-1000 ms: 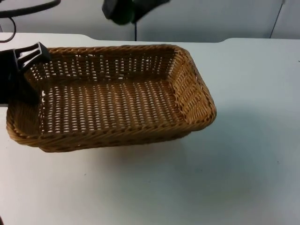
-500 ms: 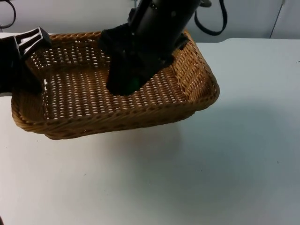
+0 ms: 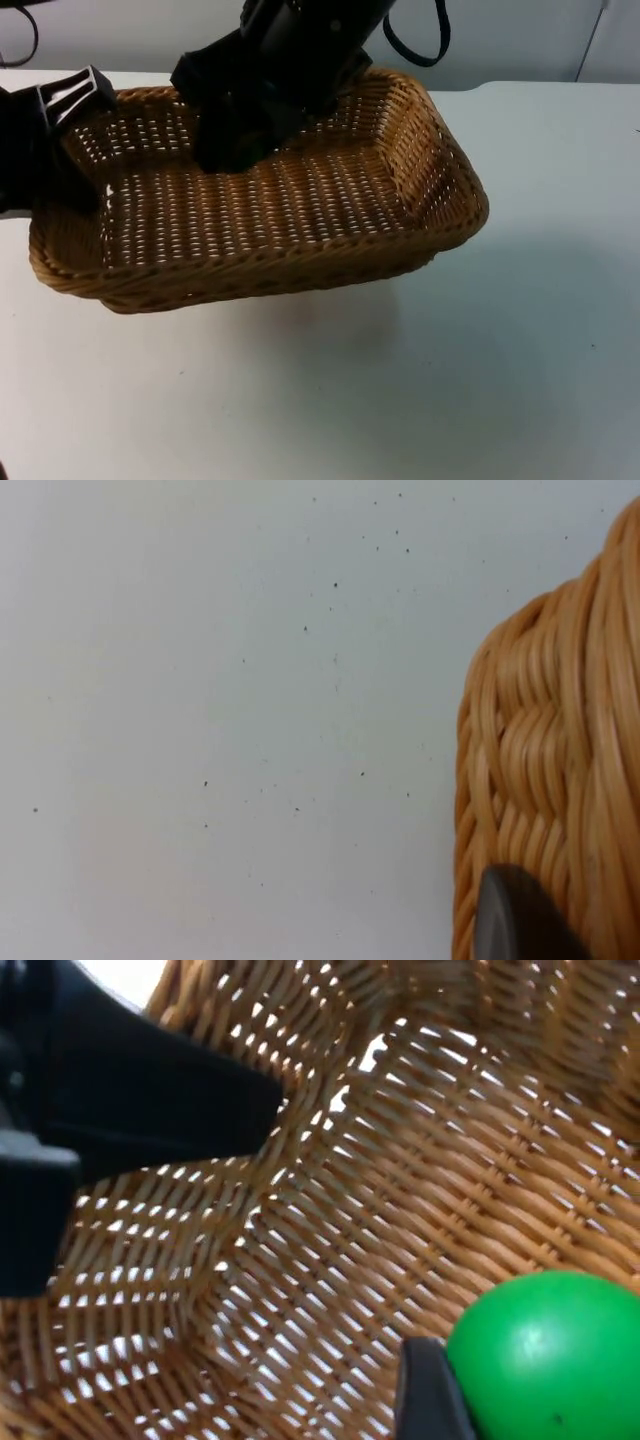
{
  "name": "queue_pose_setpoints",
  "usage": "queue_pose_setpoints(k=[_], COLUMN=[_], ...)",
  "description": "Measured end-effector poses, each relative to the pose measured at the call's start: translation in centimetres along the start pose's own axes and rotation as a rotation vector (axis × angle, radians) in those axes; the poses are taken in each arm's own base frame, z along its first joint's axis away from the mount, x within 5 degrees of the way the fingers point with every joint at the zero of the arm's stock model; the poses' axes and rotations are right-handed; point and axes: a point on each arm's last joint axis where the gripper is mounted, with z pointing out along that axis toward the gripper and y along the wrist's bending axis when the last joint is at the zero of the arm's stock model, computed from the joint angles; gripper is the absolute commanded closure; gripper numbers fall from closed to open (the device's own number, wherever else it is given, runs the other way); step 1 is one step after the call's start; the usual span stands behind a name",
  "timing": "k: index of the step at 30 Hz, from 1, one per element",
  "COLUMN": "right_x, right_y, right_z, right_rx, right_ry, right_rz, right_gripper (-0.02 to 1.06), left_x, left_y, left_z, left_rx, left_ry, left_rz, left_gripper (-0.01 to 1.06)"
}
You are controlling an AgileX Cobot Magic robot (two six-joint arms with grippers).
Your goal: Pick up the basket with the left hand and place the ball into the basket with the right hand.
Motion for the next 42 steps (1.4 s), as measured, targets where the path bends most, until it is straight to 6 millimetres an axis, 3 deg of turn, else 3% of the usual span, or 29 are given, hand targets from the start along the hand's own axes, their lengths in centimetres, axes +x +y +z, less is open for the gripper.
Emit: queue_pose_setpoints(k=[17,20,21,25,28,38,42], right_x=[0.1,0.1,0.1,0.2,0.4,0.4,-0.7], right_y=[-0.7,-0.8,-0.9,-0.9,-1.1,-1.2,-0.9], right_z=[0.0,0.0,0.0,0.0,0.8,1.2,-0.2], right_rx=[0.079,0.091,0.094,0.096,0.095,0.092,0.086], right_ry=[0.010,0.014,0.015,0.015,0.030,0.043,0.036], right_rz=[0.002,0.007,0.009,0.021,0.050,0.059,0.040], right_gripper=[1.04,0.88,0.88,0.61,0.53,0.50,0.50], left_x=[0.1,0.1,0.1,0.1,0.1,0.1,0.1], left_y=[-0.1,-0.1,-0.1,-0.1,-0.1,-0.1,-0.1], left_z=[0.0,0.0,0.0,0.0,0.0,0.0,0.0], left_rx=[0.008,0.008,0.009,0.009,0.009,0.010,0.010], left_ry=[0.013,0.013,0.013,0.013,0.013,0.015,0.015], left_rz=[-0.010,-0.011,-0.012,-0.012,-0.012,-0.007,-0.005], left_gripper=[1.05,1.05,1.05,1.05,1.05,1.05,1.05])
